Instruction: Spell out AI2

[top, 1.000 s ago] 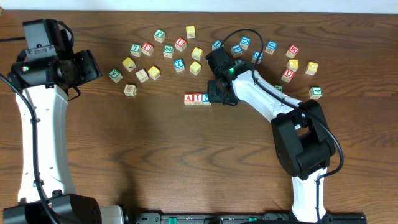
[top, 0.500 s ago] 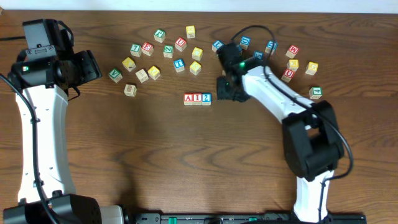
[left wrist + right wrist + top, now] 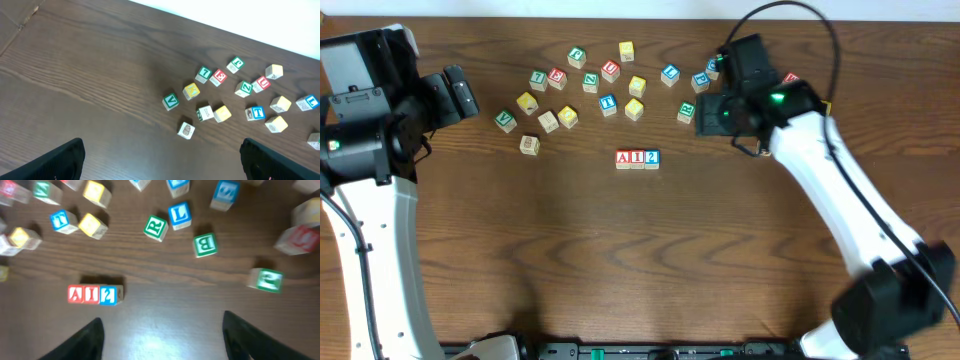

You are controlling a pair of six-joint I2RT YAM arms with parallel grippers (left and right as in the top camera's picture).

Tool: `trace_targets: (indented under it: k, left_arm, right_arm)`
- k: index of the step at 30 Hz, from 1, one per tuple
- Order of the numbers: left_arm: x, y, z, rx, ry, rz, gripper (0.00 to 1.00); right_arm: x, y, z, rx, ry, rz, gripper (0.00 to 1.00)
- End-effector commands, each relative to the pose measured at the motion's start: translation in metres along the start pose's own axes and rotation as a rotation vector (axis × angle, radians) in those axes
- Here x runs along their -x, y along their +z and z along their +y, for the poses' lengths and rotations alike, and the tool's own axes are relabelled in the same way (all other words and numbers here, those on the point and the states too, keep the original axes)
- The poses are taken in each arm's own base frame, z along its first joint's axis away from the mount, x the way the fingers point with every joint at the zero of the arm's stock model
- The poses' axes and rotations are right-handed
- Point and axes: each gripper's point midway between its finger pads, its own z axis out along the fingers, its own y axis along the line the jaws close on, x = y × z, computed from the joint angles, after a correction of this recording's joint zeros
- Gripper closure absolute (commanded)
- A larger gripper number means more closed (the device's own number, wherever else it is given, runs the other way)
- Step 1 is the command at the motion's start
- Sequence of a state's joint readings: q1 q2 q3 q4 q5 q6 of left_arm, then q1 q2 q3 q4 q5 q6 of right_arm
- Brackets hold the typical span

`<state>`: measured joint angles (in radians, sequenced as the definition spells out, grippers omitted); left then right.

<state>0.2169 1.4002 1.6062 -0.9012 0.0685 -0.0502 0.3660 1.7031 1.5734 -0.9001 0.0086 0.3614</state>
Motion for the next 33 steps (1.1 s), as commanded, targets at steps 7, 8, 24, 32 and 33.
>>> trace_targets:
  k: [7, 8, 24, 32, 33]
  left_arm:
    - [-0.003, -0.001, 0.002, 0.012, 0.019, 0.021, 0.02]
    - [-0.003, -0.001, 0.002, 0.012, 0.019, 0.021, 0.03]
    - [-0.003, -0.001, 0.002, 0.012, 0.019, 0.021, 0.02]
    - [-0.003, -0.001, 0.002, 0.012, 0.019, 0.021, 0.02]
    - [-0.003, -0.001, 0.002, 0.012, 0.019, 0.021, 0.03]
  right_arm:
    - [0.022, -0.153, -0.052, -0.082, 0.073, -0.322, 0.01]
    - [0.022, -0.162, -0.052, -0.077, 0.075, -0.343, 0.01]
    - [-0.011, -0.212, -0.077, -0.173, 0.041, -0.381, 0.01]
    - [-0.006, -0.215, -0.092, -0.250, 0.064, -0.414, 0.01]
    - [-0.004, -0.216, -0.095, -0.253, 0.074, -0.427, 0.01]
